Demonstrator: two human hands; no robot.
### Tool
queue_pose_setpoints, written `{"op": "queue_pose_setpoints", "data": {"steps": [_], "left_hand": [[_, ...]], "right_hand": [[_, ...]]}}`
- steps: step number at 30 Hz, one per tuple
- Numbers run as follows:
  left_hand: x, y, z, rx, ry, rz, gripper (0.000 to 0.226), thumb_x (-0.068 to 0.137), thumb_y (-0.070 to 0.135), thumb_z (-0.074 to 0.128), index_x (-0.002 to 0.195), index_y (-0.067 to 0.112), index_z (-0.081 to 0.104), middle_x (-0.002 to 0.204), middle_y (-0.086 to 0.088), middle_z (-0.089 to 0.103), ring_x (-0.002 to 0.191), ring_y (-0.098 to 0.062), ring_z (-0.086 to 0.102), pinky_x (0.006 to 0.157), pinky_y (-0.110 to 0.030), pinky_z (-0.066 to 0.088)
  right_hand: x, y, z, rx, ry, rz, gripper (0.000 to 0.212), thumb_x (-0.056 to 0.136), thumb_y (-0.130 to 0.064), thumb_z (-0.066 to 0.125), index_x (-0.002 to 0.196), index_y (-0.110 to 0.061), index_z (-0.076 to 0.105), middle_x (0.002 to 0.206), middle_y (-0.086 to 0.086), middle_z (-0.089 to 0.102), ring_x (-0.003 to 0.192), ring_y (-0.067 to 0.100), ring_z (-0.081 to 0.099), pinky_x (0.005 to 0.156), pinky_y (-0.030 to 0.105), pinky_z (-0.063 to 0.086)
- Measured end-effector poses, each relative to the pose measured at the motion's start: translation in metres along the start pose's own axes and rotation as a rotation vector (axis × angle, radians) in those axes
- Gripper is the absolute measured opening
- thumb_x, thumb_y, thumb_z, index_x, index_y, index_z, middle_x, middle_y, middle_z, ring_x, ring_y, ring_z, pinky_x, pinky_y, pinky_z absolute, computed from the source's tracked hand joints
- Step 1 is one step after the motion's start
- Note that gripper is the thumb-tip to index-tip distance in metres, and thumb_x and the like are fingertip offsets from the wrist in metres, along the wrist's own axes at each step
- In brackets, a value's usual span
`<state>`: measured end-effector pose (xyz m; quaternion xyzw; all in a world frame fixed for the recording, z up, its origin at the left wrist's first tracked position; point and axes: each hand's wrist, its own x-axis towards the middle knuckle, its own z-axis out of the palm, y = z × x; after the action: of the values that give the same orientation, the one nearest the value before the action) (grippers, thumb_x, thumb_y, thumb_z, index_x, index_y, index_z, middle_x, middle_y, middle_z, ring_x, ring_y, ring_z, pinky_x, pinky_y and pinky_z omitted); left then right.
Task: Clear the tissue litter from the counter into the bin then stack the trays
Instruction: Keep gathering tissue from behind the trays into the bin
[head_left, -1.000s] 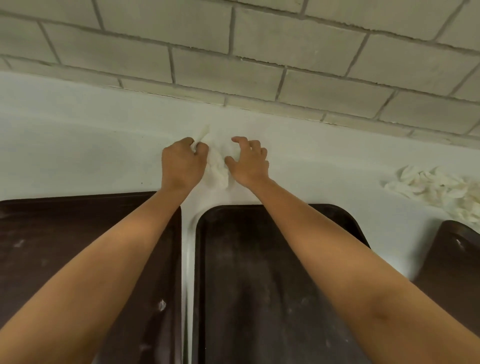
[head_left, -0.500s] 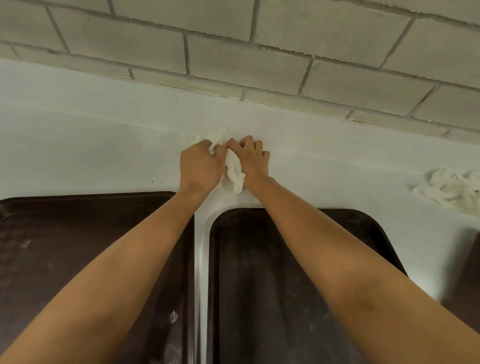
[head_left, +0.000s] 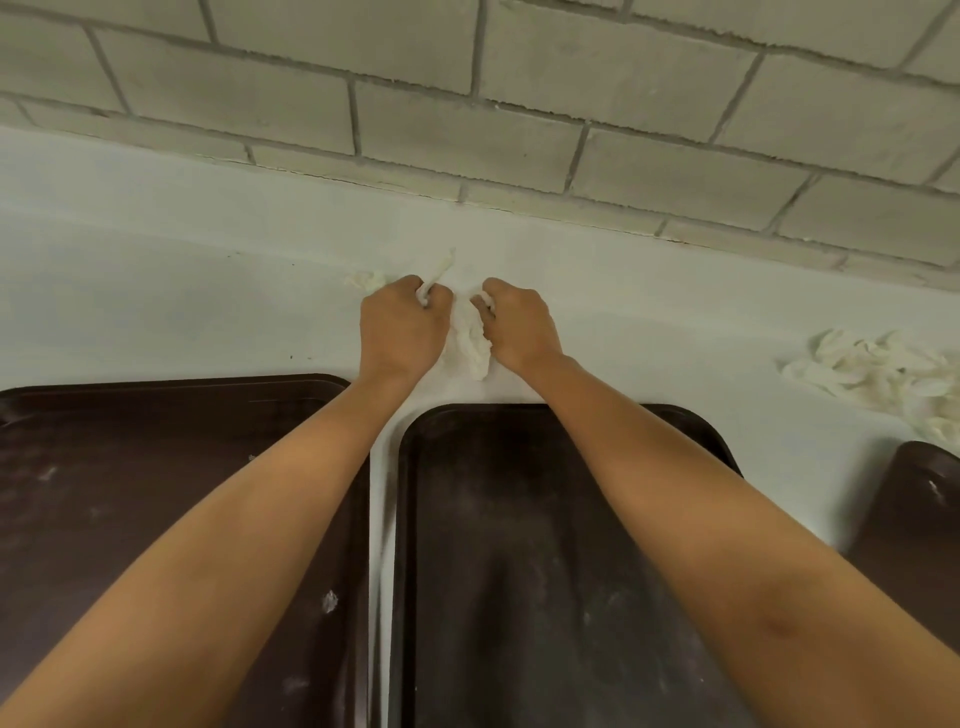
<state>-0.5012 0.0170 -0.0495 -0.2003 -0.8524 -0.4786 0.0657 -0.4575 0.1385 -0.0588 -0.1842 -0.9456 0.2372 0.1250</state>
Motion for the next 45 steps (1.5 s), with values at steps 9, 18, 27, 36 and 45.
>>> {"op": "queue_pose_setpoints", "data": {"steps": [9,18,27,36,45], "left_hand": [[-0.031,0.042,-0.006,0.014,-0.018,0.028,0.045,0.092,0.019,0.045,0.051,0.014,0.029,0.048,0.001,0.032,0.045,-0.013,0.027,0.045,-0.014,0.031],[-0.099,0.096,-0.003,0.059,-0.058,-0.005,0.042,0.092,0.019,0.041,0.053,0.013,0.028,0.050,-0.001,0.034,0.046,-0.013,0.030,0.044,-0.015,0.030],[-0.190,0.152,0.009,0.064,-0.051,0.015,0.037,0.089,0.015,0.039,0.053,0.010,0.032,0.052,-0.003,0.041,0.048,-0.013,0.034,0.047,-0.020,0.029],[-0.276,0.186,0.027,0.083,-0.105,0.020,0.035,0.090,0.020,0.041,0.057,0.008,0.039,0.050,-0.003,0.047,0.049,-0.015,0.040,0.051,-0.022,0.031],[-0.358,0.215,0.018,0.063,-0.182,0.053,0.033,0.090,0.022,0.041,0.066,0.003,0.051,0.058,-0.008,0.052,0.053,-0.017,0.044,0.051,-0.023,0.032]], "right_hand": [[-0.048,0.010,-0.047,0.061,0.066,-0.021,0.039,0.096,-0.023,0.044,0.059,-0.016,0.032,0.054,-0.004,0.038,0.059,0.020,0.043,0.057,0.029,0.032],[-0.125,0.039,-0.100,0.105,0.092,0.006,0.039,0.095,-0.025,0.043,0.058,-0.021,0.031,0.055,-0.004,0.039,0.053,0.012,0.037,0.049,0.028,0.028],[-0.223,0.081,-0.156,0.115,0.131,-0.003,0.041,0.093,-0.021,0.045,0.055,-0.018,0.029,0.052,-0.005,0.036,0.049,0.009,0.033,0.047,0.025,0.026],[-0.318,0.114,-0.192,0.081,0.145,0.013,0.041,0.092,-0.023,0.046,0.054,-0.021,0.030,0.051,-0.006,0.038,0.049,0.009,0.035,0.048,0.025,0.026],[-0.413,0.120,-0.216,0.069,0.226,0.064,0.039,0.091,-0.024,0.047,0.055,-0.021,0.033,0.052,-0.005,0.040,0.050,0.011,0.036,0.049,0.027,0.027]]}}
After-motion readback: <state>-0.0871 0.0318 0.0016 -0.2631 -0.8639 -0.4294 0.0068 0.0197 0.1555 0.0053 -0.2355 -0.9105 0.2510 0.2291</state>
